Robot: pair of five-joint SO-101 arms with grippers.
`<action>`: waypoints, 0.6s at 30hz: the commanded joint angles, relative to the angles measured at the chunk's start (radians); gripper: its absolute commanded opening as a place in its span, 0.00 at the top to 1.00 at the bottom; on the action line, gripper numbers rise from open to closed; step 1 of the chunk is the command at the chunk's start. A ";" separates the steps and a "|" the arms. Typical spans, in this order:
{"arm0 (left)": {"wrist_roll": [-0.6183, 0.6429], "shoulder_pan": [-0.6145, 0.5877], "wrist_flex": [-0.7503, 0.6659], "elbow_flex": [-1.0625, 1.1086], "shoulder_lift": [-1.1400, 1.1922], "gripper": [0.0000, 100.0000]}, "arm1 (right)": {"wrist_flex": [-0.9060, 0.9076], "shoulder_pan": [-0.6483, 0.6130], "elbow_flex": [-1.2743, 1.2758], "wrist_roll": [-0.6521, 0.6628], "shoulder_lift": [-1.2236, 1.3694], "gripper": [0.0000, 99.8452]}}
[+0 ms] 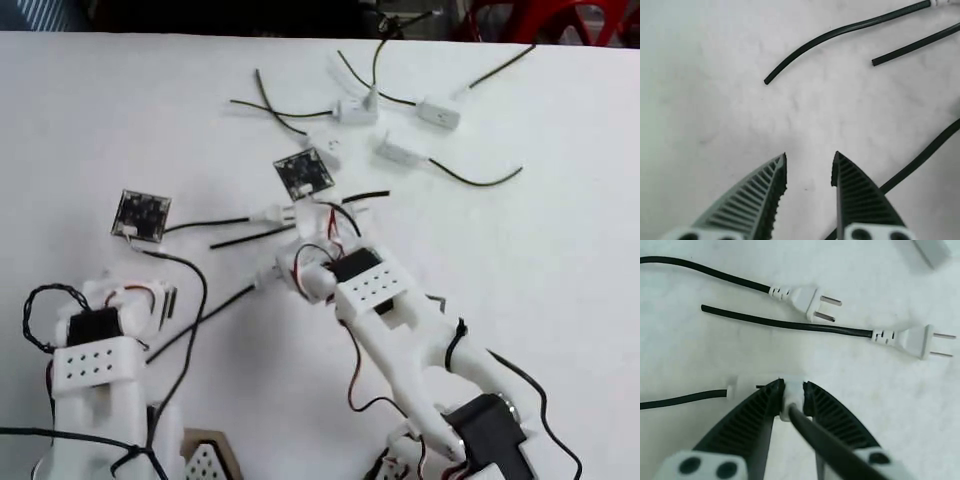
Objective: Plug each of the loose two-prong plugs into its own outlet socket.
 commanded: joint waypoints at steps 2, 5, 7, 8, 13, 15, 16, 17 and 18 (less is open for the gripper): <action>0.003 -0.004 -0.018 -0.003 -0.022 0.84 | -0.016 0.005 -0.018 0.011 -0.002 0.98; 0.003 -0.004 -0.018 -0.003 -0.022 0.84 | -0.016 0.005 -0.014 0.011 0.018 0.98; 0.003 -0.004 -0.018 -0.003 -0.022 0.84 | -0.016 0.005 -0.015 0.011 0.045 0.98; 0.003 -0.004 -0.018 -0.003 -0.022 0.84 | -0.016 0.007 -0.017 0.011 0.059 0.98; 0.002 -0.004 -0.018 -0.003 -0.022 0.84 | -0.016 0.004 -0.015 0.061 0.099 0.98; 0.002 -0.004 -0.018 -0.003 -0.022 0.84 | -0.016 0.005 -0.015 0.075 0.105 0.98; 0.002 -0.004 -0.018 -0.003 -0.022 0.84 | -0.016 0.004 -0.015 0.081 0.107 0.98; 0.002 -0.004 -0.018 -0.003 -0.022 0.84 | -0.016 0.004 -0.014 0.087 0.108 0.98; 0.002 -0.004 -0.018 -0.003 -0.022 0.84 | -0.016 0.002 -0.012 0.095 0.108 0.98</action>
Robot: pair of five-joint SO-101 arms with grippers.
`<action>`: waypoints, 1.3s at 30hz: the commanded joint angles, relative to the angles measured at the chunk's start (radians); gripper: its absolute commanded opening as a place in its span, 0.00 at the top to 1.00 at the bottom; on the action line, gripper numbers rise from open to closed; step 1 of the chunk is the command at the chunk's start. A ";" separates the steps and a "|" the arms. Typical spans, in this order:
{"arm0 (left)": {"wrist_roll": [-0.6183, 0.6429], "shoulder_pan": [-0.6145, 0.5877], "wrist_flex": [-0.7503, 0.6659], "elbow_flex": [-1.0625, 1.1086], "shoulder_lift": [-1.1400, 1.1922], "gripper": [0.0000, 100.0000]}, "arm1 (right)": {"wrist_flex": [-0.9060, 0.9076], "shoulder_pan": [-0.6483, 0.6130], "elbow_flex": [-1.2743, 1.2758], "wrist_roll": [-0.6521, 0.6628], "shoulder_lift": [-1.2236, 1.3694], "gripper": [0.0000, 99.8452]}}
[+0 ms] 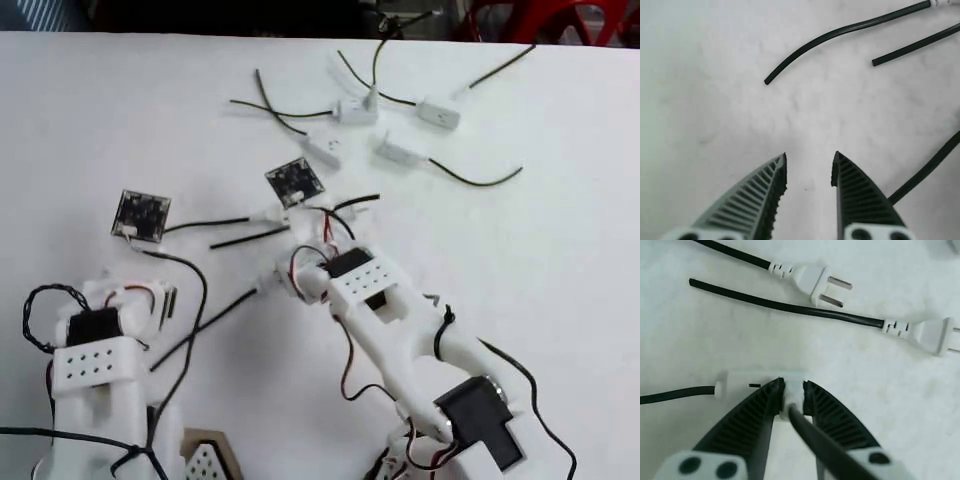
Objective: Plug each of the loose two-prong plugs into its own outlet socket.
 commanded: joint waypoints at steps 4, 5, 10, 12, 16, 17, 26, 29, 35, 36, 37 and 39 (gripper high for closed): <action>0.002 -0.004 -0.018 -0.003 -0.022 0.84 | -0.004 -0.015 -0.005 0.064 0.015 0.98; 0.002 -0.004 -0.018 -0.003 -0.022 0.84 | -0.004 -0.022 -0.006 0.074 0.028 0.98; 0.002 -0.005 -0.017 -0.003 -0.022 0.84 | 0.008 -0.035 -0.043 0.095 0.091 0.98; 0.000 -0.005 -0.015 -0.002 -0.022 0.84 | 0.030 -0.038 -0.051 0.097 0.096 0.98; 0.000 -0.005 -0.015 -0.002 -0.022 0.84 | 0.047 -0.038 -0.051 0.097 0.096 0.98; 0.000 -0.005 -0.017 -0.002 -0.022 0.84 | 0.053 -0.038 -0.051 0.097 0.094 0.98; 0.000 -0.005 -0.018 0.012 -0.022 0.84 | 0.079 0.044 -0.150 0.097 -0.163 0.98; 0.000 -0.005 -0.018 0.012 -0.022 0.84 | 0.079 0.093 -0.253 0.097 -0.206 0.98; 0.000 -0.005 -0.018 0.011 -0.022 0.84 | -0.096 0.140 -0.385 0.087 -0.091 0.98; 0.000 -0.005 -0.018 0.011 -0.022 0.84 | -0.148 0.140 -0.394 0.087 -0.056 0.98; 0.000 -0.005 -0.018 0.009 -0.022 0.84 | -0.199 0.140 -0.405 0.087 -0.018 0.98; 0.000 -0.005 -0.015 0.009 -0.022 0.84 | -0.285 0.140 -0.434 0.087 0.065 0.98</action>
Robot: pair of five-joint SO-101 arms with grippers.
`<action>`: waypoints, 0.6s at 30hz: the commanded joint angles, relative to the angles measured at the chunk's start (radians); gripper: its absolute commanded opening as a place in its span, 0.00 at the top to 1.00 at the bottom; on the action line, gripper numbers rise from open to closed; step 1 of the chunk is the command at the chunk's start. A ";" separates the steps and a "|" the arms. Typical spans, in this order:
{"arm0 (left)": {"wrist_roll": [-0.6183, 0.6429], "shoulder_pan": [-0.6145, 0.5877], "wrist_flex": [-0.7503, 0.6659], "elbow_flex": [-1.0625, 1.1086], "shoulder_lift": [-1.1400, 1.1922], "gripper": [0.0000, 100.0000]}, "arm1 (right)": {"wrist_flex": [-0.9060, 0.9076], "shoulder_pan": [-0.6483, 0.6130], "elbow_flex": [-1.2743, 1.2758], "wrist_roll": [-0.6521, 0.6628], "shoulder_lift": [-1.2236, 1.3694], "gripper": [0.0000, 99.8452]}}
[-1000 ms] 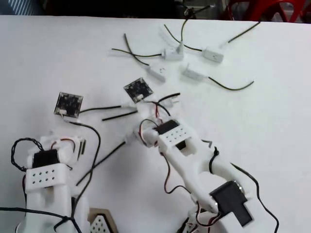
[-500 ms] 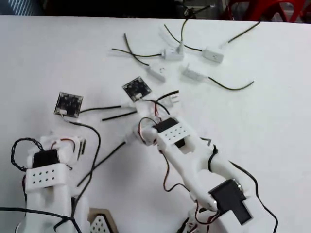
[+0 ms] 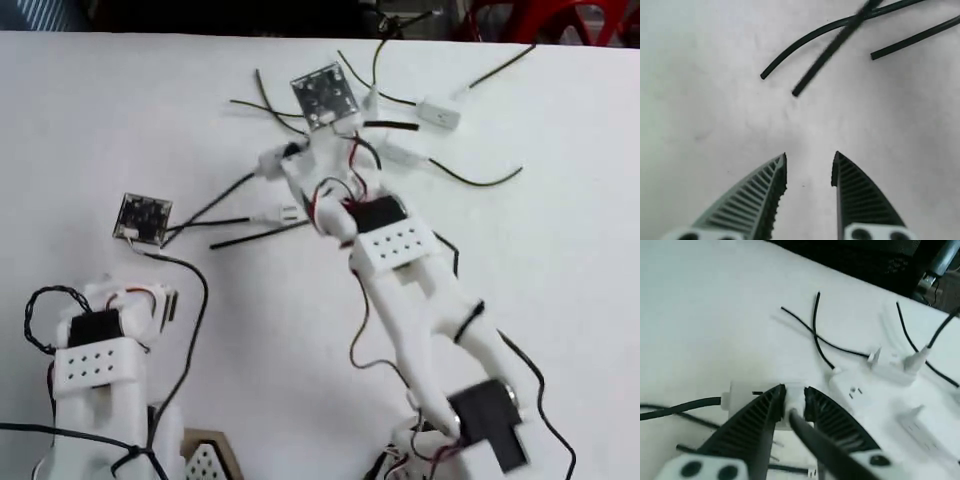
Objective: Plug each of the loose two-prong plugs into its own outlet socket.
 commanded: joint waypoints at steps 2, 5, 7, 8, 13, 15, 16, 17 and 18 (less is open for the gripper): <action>0.002 -0.005 -0.014 -0.009 -0.021 0.84 | -0.168 0.012 -0.124 -0.002 0.145 0.97; 0.002 -0.005 -0.014 -0.008 -0.021 0.84 | -0.160 0.012 -0.204 -0.069 0.257 0.87; 0.002 -0.005 -0.015 -0.006 -0.021 0.84 | -0.116 0.012 -0.250 -0.120 0.308 0.77; 0.002 -0.005 -0.015 -0.006 -0.021 0.84 | -0.082 0.010 -0.272 -0.124 0.318 0.73; 0.002 -0.005 -0.017 -0.005 -0.021 0.84 | 0.085 0.008 -0.325 -0.123 0.262 0.71; 0.002 -0.005 -0.017 -0.005 -0.021 0.84 | 0.165 0.021 -0.330 -0.121 0.206 0.73; 0.002 -0.005 -0.017 -0.005 -0.021 0.84 | 0.211 0.031 -0.330 -0.121 0.177 0.74; 0.002 -0.005 -0.017 -0.005 -0.021 0.84 | 0.255 0.044 -0.330 -0.121 0.150 0.76; 0.002 -0.005 -0.017 -0.005 -0.021 0.84 | 0.297 0.054 -0.330 -0.120 0.125 0.76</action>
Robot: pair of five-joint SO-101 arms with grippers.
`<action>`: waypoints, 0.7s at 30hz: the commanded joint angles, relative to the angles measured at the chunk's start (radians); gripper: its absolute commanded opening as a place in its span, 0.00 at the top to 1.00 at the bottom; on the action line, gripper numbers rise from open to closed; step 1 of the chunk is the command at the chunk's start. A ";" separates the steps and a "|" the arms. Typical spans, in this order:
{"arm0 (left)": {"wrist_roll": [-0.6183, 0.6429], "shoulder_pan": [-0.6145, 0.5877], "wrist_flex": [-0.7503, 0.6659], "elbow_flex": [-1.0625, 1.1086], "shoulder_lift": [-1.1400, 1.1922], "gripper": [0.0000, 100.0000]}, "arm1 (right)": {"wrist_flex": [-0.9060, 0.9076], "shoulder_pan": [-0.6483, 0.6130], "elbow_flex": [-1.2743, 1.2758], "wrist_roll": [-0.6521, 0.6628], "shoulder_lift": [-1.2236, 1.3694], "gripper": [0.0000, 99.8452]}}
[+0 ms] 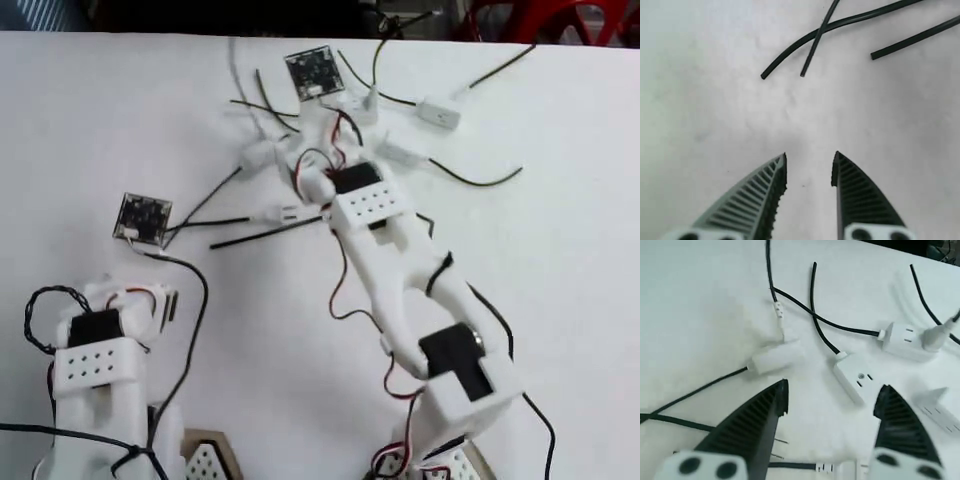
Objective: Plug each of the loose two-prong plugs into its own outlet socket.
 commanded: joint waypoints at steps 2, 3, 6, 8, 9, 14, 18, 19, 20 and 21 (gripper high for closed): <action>0.002 -0.005 -0.017 -0.005 -0.021 0.84 | 0.183 0.064 -0.054 -0.005 -0.147 0.77; 0.002 -0.005 -0.017 -0.005 -0.021 0.84 | 0.217 0.079 -0.054 -0.005 -0.151 0.77; 0.002 -0.005 -0.017 -0.005 -0.021 0.84 | 0.254 0.136 -0.048 0.055 -0.145 0.77; 0.002 -0.005 -0.017 -0.005 -0.021 0.84 | 0.254 0.174 -0.054 0.123 -0.110 0.77; 0.002 -0.005 -0.017 -0.005 -0.021 0.84 | 0.249 0.185 -0.058 0.153 -0.082 0.77; 0.002 -0.005 -0.017 -0.005 -0.021 0.84 | 0.216 0.197 -0.196 0.262 0.131 0.69; 0.002 -0.005 -0.017 -0.003 -0.021 0.84 | 0.308 0.185 -0.419 0.305 0.326 0.62; 0.002 -0.005 -0.017 -0.003 -0.021 0.84 | 0.335 0.182 -0.485 0.305 0.374 0.62; 0.002 -0.005 -0.017 -0.003 -0.021 0.84 | 0.361 0.177 -0.549 0.305 0.420 0.62; 0.002 -0.005 -0.018 -0.003 -0.021 0.84 | 0.384 0.176 -0.614 0.305 0.467 0.62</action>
